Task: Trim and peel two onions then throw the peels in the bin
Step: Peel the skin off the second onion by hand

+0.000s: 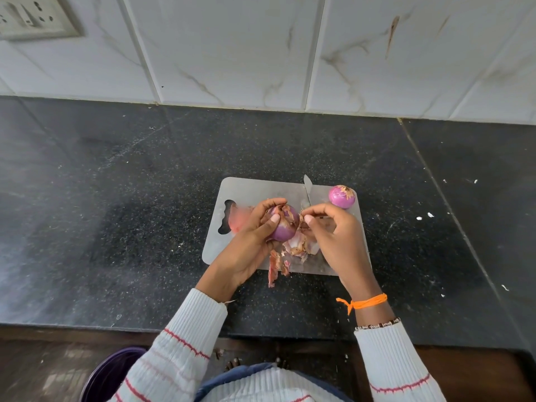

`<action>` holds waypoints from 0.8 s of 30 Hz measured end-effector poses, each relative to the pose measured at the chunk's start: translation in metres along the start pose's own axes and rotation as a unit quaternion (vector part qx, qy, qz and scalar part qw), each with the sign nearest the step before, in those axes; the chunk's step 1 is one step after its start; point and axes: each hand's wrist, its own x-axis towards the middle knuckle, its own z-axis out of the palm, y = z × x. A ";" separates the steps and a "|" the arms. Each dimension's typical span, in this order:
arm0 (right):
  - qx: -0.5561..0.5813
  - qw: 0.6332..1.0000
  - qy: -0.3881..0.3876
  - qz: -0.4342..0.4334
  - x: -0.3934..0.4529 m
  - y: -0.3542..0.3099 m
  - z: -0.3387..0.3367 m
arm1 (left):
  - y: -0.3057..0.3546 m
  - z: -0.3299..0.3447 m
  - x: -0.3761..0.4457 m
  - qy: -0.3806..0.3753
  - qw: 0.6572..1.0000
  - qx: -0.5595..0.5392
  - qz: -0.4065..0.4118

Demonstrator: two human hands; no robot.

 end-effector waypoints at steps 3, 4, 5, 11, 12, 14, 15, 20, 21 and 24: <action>0.005 0.999 0.033 0.025 -0.003 -0.001 0.006 | -0.002 0.000 -0.001 -0.010 1.000 0.020 0.013; -0.001 0.999 0.042 0.018 -0.003 -0.002 0.007 | -0.001 0.000 -0.001 -0.010 0.999 0.026 0.015; -0.008 0.999 0.050 0.009 -0.003 -0.003 0.009 | -0.001 0.000 -0.001 -0.009 0.999 0.033 0.016; -0.089 0.990 0.071 -0.080 -0.003 -0.002 0.010 | -0.001 0.002 -0.003 0.010 0.997 0.072 0.021; -0.100 0.988 0.075 -0.092 -0.004 -0.001 0.010 | -0.001 0.003 -0.003 0.015 0.997 0.072 0.023; -0.127 0.982 0.078 -0.114 -0.004 -0.001 0.011 | -0.001 0.003 -0.003 0.025 0.997 0.068 0.024; -0.139 0.979 0.080 -0.126 -0.004 0.000 0.012 | -0.002 0.003 -0.003 0.030 0.997 0.071 0.025; -0.177 0.969 0.074 -0.158 -0.006 0.000 0.011 | -0.002 0.004 -0.004 0.039 0.992 0.119 0.033; -0.179 0.969 0.070 -0.157 -0.006 0.000 0.010 | -0.002 0.004 -0.004 0.037 0.991 0.125 0.035; -0.176 0.972 0.060 -0.144 -0.004 0.000 0.008 | -0.001 0.004 -0.004 0.037 0.990 0.131 0.037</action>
